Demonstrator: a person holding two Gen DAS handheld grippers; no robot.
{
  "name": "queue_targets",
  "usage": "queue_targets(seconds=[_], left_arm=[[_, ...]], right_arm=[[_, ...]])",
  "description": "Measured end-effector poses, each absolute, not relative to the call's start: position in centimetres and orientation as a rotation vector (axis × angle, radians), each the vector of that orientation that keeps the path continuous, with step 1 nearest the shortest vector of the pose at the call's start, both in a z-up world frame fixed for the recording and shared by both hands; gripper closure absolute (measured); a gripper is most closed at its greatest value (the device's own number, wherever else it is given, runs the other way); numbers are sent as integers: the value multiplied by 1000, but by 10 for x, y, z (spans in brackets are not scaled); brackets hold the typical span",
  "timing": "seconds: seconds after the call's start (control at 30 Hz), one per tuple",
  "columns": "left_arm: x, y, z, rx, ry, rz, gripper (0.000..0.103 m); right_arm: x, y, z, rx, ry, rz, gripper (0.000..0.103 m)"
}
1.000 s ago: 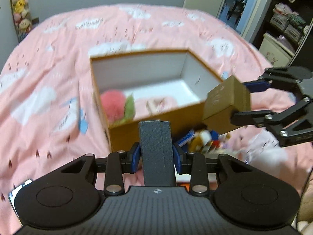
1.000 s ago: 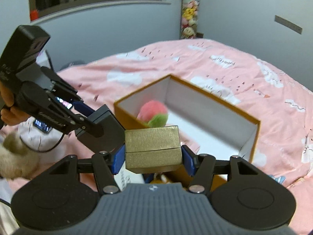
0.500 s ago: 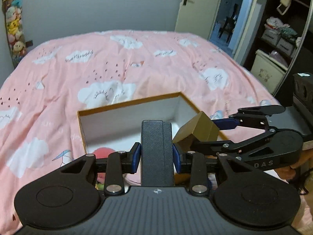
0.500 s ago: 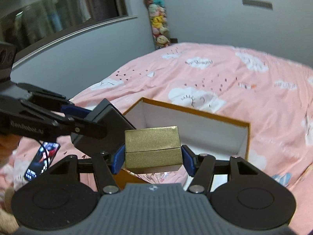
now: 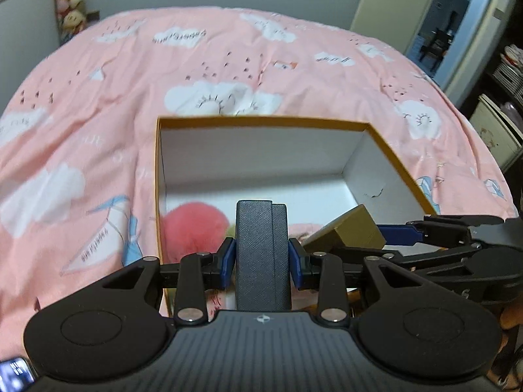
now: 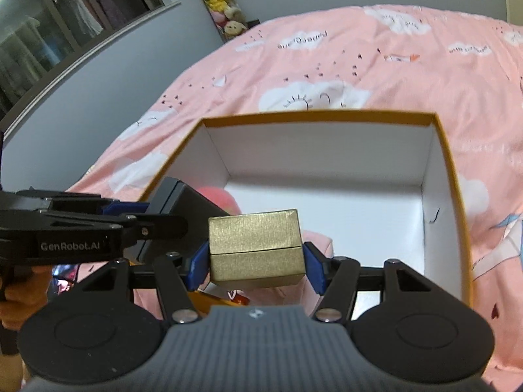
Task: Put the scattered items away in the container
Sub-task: 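Lower both small boxes into the box and open both grippers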
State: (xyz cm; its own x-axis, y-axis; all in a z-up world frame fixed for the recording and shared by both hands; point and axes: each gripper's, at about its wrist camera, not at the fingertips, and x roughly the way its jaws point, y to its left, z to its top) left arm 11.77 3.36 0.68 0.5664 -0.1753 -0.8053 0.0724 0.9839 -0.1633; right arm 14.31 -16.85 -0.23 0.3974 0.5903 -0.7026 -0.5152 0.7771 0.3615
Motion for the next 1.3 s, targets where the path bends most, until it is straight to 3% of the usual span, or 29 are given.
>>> queue_targets(seconds=[0.73, 0.83, 1.3], left_arm=[[107, 32, -12, -150, 964, -66, 63], [105, 31, -10, -143, 951, -54, 53], [91, 32, -2, -133, 895, -41, 39]], right_arm=[[145, -162, -19, 123, 994, 681, 39], [144, -165, -16, 144, 993, 697, 39], [130, -170, -5, 151, 948, 729, 28]])
